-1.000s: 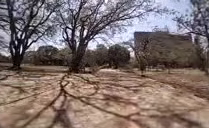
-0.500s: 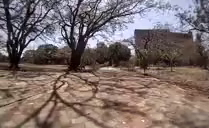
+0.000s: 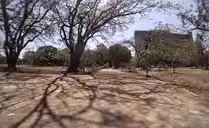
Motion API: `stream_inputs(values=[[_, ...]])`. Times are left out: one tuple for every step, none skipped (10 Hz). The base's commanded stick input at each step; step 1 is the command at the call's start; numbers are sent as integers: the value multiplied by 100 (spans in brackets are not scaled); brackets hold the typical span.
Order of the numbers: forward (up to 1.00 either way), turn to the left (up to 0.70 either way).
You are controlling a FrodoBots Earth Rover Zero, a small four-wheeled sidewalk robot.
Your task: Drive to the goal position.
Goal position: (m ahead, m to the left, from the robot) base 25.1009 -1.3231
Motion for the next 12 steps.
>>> stream_inputs(values=[[70, 0], [70, 0], [70, 0], [70, 0], [70, 0], [70, 0], [70, 0], [70, 0], [70, 0], [70, 0], [70, 0], [70, 0]])
